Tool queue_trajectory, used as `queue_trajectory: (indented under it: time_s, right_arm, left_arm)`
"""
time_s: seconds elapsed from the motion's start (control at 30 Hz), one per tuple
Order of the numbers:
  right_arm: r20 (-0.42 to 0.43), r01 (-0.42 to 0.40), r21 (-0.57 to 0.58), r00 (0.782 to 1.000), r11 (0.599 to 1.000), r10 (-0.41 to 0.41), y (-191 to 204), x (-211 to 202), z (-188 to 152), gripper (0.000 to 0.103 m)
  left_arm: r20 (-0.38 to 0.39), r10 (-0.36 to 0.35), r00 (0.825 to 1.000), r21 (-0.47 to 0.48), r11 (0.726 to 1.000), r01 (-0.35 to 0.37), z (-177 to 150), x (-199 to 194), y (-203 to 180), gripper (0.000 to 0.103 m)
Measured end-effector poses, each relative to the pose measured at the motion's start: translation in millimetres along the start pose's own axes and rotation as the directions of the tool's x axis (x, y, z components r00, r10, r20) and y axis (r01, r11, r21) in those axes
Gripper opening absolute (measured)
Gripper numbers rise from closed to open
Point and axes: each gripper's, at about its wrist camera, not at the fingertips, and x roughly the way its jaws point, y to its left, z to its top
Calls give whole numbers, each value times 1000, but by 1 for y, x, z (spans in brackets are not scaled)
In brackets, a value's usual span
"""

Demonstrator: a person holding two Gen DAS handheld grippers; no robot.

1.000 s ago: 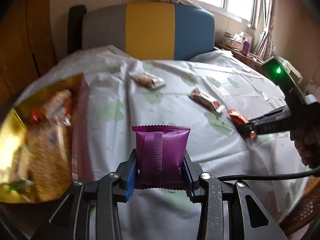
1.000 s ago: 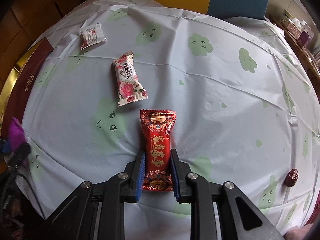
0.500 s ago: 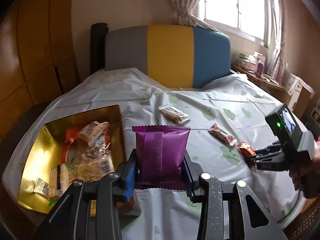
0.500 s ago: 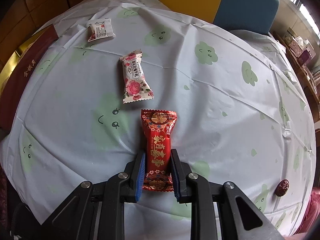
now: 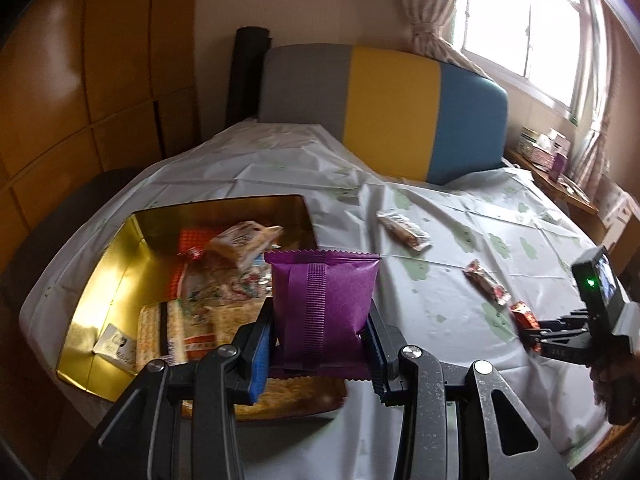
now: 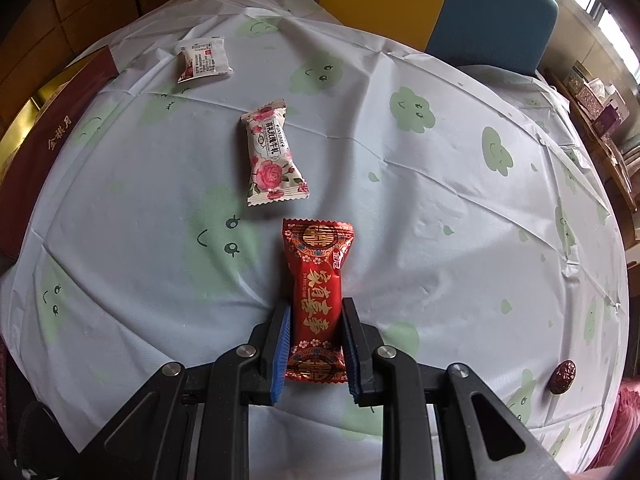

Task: Organize snacks
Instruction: 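Carry the purple candy over the gold tin with the left gripper, then open the left gripper to drop the purple candy into the tin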

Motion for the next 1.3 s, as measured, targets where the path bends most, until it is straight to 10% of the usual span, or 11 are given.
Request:
queue_trajectory:
  time_s: [0.97,1.3]
  right_arm:
    - [15,42,-48,999,998,-41,11,-1,-3,24]
    - [15,43,-46,999,998,-42,11,-1,-3,24]
  left_arm:
    - [-113,115,987,-320,936,-146,12,23,128,41]
    - [-164,42,986,-414,904,-107,30,47,154,41]
